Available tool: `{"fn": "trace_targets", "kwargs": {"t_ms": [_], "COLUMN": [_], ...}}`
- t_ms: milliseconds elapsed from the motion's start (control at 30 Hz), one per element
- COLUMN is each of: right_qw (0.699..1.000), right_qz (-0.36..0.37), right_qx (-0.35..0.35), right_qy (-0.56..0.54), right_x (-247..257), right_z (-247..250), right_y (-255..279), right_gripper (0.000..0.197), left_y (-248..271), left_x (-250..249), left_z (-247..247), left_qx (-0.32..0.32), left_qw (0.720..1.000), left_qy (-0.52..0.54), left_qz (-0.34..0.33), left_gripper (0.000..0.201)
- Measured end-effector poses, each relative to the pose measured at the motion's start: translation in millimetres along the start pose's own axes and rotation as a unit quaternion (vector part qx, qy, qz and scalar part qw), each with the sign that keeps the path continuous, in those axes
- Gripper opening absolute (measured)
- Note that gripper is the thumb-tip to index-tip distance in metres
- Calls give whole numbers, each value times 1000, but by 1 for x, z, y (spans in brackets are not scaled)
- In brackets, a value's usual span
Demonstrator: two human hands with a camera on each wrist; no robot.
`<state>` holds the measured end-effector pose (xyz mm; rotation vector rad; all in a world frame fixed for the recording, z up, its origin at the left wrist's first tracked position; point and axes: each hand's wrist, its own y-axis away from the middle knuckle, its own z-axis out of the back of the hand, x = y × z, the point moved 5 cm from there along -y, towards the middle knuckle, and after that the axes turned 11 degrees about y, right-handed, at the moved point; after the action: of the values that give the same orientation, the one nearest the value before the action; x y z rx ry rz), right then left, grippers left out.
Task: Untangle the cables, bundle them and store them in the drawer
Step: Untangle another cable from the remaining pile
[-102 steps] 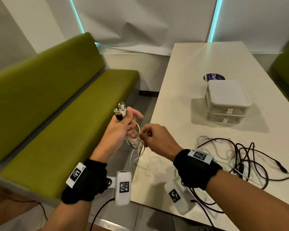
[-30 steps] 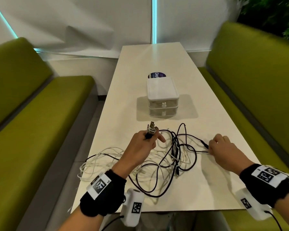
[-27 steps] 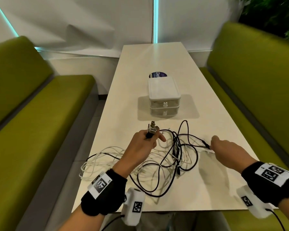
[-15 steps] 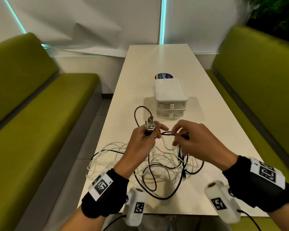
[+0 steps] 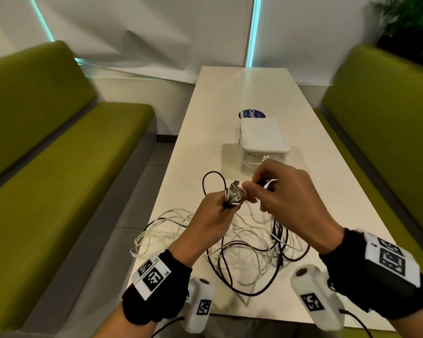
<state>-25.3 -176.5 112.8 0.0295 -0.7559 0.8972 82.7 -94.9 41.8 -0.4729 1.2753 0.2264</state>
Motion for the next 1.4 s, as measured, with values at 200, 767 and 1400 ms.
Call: {"fn": "trace_targets", "kwargs": {"t_ms": [200, 767, 1400], "right_qw": [993, 998, 964], "right_qz": [14, -7, 184], "right_qx": [-22, -20, -2], "right_qy": [-113, -65, 192], "right_x": [6, 5, 26], "right_z": [-11, -38, -63], "right_y": [11, 23, 25], "right_gripper": [6, 24, 57], "left_y": [-1, 1, 6], "left_x": [11, 6, 2], "left_z": [5, 9, 13], "left_qx": [-12, -8, -69], "left_qw": [999, 1000, 997], "left_qy": [28, 8, 6], "left_qz": [16, 20, 37], "left_gripper": [41, 60, 31]}}
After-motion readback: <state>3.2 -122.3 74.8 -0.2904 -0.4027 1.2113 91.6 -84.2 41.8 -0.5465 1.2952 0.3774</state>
